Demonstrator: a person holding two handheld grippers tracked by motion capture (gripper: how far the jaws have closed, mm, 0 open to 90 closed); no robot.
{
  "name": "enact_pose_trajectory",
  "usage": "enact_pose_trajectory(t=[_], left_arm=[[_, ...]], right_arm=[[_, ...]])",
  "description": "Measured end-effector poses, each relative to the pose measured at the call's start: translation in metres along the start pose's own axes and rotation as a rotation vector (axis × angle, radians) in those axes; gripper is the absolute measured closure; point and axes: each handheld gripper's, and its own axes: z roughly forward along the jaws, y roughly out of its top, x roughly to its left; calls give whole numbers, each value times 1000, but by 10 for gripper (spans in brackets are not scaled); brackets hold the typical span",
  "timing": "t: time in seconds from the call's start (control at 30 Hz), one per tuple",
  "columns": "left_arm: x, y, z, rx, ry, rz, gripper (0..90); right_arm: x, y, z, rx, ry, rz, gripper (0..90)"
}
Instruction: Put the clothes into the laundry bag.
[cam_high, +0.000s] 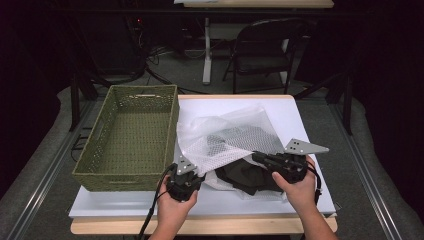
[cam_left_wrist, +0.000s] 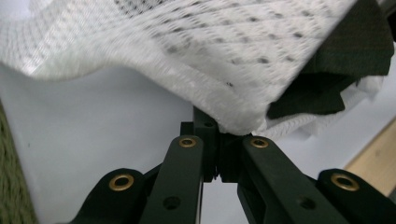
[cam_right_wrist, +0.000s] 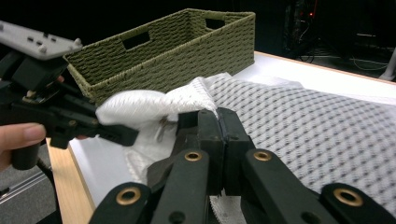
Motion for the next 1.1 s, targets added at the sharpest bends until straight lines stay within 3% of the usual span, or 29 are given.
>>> enact_pose_trajectory(t=[0.3,0.4,0.47,0.53,0.63,0.8,0.93,1.1], left_arm=[[8,-14,7,40,62,-40,877],[6,-14,7,50,90,-26,833],[5,-15,5,45,90,-41,756],[4,-15,-1,36,87,-55,744],[-2,-15,-10,35,55,-52,743],[-18,-14,-18,33,6,-12,748],[-30,-12,-13,58,-48,29,753],[-43,-11,-3,73,-94,45,751]], right_arm=[[4,2,1,7,6,-18,896],[6,0,5,22,11,-18,896],[7,0,7,22,15,-23,896],[8,0,7,21,18,-23,896],[8,0,8,17,17,-25,896],[9,1,8,17,17,-22,896],[10,1,9,14,20,-22,896],[10,2,8,10,21,-21,896]])
